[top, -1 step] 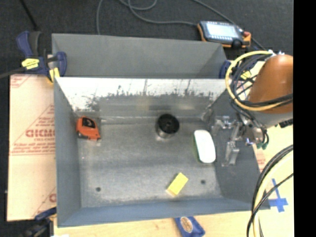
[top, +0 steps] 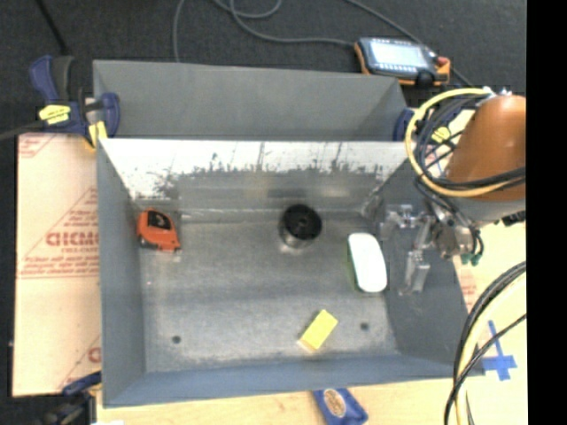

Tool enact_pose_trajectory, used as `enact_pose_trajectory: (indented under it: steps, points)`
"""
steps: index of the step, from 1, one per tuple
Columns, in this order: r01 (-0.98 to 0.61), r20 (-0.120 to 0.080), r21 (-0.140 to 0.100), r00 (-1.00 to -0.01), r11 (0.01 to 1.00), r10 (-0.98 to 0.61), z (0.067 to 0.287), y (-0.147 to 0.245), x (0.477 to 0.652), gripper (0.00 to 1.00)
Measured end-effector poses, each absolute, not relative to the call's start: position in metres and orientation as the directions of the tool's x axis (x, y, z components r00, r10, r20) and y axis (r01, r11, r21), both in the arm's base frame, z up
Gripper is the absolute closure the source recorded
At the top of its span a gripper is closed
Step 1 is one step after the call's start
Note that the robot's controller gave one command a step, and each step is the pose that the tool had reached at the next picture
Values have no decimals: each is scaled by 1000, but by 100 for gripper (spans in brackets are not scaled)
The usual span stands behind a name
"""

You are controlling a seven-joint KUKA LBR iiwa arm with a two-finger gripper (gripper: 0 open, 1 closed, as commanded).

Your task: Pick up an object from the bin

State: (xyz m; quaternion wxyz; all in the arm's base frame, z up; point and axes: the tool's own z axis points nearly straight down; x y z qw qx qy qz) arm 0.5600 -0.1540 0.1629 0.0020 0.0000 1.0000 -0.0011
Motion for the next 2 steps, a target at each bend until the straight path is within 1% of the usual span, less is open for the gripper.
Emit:
enact_pose_trajectory:
  steps: [1,2]
  points:
    - [-91,-6,-3,-996,996,-91,109,-111,531,0]
    - [-412,-3,-2,-911,911,-412,100,-66,530,0]
